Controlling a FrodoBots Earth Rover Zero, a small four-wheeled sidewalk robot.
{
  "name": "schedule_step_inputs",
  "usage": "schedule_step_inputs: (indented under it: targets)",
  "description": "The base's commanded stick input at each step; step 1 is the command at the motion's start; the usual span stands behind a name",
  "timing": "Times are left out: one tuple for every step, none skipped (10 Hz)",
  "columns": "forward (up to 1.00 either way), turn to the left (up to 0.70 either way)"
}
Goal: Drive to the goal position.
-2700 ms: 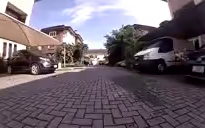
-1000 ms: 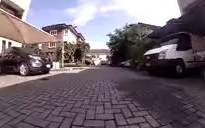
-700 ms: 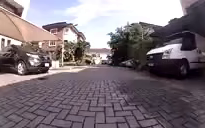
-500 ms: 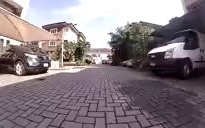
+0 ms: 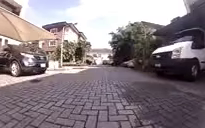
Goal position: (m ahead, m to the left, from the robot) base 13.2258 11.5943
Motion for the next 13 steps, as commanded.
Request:
schedule_step_inputs:
  targets:
    - [0.69,0.03]
    - [0.69,0.03]
    - [0.69,0.03]
    - [0.69,0.03]
    - [0.69,0.03]
    - [0.69,0.03]
    - [0.69,0.03]
    - [0.69,0.03]
    - [0.69,0.03]
    - [0.69,0.03]
    - [0.69,0.03]
    - [0.69,0.03]
    - [0.69,0.03]
